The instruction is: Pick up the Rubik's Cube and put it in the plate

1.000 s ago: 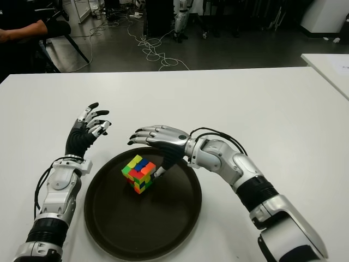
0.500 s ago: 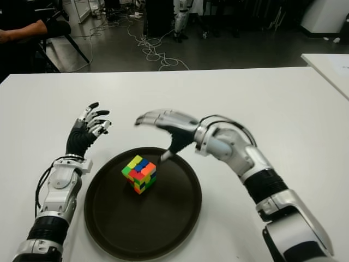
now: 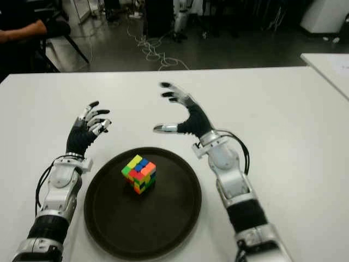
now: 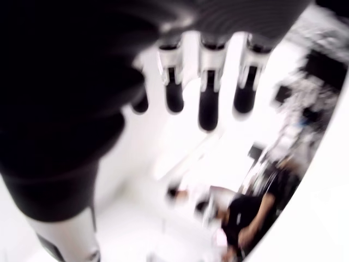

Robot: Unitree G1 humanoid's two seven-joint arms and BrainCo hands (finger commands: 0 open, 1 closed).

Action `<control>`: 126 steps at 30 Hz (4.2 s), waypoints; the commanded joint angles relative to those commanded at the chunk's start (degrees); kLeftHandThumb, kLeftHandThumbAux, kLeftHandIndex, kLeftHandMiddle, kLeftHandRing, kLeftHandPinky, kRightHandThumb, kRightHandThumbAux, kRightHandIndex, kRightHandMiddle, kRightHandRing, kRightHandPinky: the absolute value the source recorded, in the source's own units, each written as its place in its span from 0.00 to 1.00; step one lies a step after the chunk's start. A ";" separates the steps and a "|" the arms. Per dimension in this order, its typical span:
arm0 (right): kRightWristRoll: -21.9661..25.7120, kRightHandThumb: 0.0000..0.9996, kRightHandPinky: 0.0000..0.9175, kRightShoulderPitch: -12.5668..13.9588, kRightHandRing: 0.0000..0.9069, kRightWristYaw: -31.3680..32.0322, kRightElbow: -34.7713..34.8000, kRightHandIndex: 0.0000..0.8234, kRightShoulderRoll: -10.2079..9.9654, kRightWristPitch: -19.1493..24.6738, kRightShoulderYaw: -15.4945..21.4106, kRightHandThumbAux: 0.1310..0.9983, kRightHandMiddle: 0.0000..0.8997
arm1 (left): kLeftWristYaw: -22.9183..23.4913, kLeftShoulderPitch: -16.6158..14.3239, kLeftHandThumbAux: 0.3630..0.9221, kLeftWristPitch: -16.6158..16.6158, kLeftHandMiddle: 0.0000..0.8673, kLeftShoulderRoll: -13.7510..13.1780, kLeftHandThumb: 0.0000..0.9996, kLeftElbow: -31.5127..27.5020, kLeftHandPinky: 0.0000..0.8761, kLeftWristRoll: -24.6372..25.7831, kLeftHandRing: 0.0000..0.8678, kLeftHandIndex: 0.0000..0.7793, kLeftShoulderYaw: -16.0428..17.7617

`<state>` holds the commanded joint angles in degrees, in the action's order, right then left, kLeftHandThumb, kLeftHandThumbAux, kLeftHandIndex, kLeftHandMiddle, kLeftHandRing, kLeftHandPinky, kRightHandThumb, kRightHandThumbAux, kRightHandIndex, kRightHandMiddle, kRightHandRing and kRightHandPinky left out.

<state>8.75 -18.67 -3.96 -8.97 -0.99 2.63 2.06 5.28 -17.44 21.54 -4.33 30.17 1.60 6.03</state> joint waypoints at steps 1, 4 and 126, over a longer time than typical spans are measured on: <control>-0.44 0.00 0.36 -0.45 0.34 -0.84 -1.53 0.26 -0.16 -0.70 0.54 0.81 0.33 | 0.06 -0.02 0.57 0.02 0.33 0.00 0.36 -0.01 0.52 0.04 0.43 0.15 0.00; -1.06 0.00 0.35 -1.63 0.33 -2.46 -4.91 0.26 -0.56 -1.85 1.87 0.81 0.32 | 0.27 0.03 0.59 0.02 0.34 -0.02 0.37 -0.13 0.52 0.18 0.44 0.15 0.01; -10.23 0.05 0.23 3.80 0.25 -2.85 -7.93 0.21 -2.19 -15.53 0.89 0.78 0.25 | -2.84 2.18 0.62 -0.43 0.17 -0.93 0.22 -4.59 0.23 -2.76 0.19 0.14 -1.21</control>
<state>-1.47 -14.86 -6.81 -16.90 -3.18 -12.90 2.95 2.44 -15.26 21.11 -5.26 25.59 -1.17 4.83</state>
